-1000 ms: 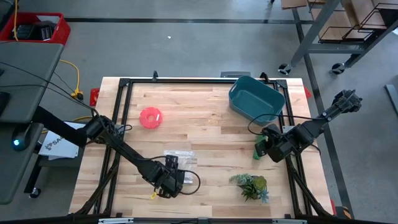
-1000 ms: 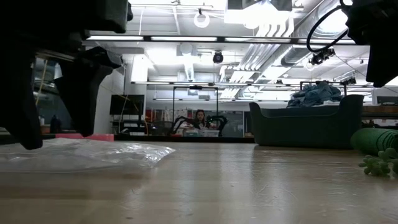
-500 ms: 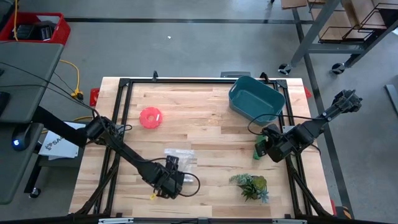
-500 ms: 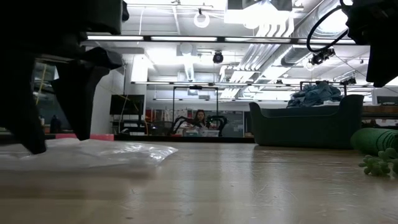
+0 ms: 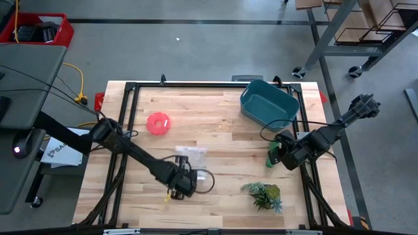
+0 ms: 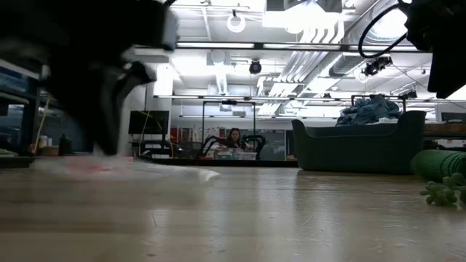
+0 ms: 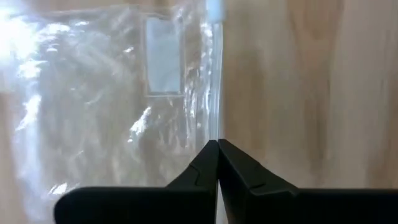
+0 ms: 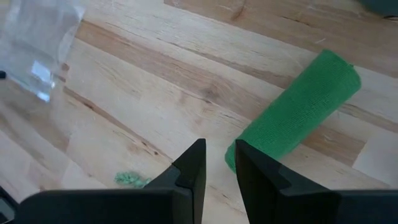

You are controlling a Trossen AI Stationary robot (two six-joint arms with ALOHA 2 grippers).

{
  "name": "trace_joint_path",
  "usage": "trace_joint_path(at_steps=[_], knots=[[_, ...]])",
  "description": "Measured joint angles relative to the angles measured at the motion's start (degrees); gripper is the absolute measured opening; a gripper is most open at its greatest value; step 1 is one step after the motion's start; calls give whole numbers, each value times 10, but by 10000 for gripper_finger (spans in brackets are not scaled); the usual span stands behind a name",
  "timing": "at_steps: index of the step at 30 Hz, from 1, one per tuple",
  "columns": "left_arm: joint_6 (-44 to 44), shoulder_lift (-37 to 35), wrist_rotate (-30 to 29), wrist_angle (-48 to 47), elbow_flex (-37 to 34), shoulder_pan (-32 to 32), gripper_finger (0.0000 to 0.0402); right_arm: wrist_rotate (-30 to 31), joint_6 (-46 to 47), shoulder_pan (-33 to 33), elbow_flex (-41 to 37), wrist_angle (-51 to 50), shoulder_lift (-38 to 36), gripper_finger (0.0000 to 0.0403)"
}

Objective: Roll bandage
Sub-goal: Put the rolled green bandage into the transparent zip bag

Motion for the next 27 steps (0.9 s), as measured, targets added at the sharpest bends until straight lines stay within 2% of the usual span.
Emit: trace_joint_path(at_steps=[10,13,17,21,27], knots=[[22,-106,-16,-28,56,91,1,33,-66,0,41,17,-1,77],[43,-129,-10,-37,72,118,0,51,-126,0,51,87,-1,77],[104,-141,43,-57,79,141,5,62,-192,-1,51,171,0,77],[144,-112,91,-70,77,139,41,79,-194,-9,51,177,0,77],[162,-40,123,-60,72,102,147,74,-205,-25,51,176,9,77]])
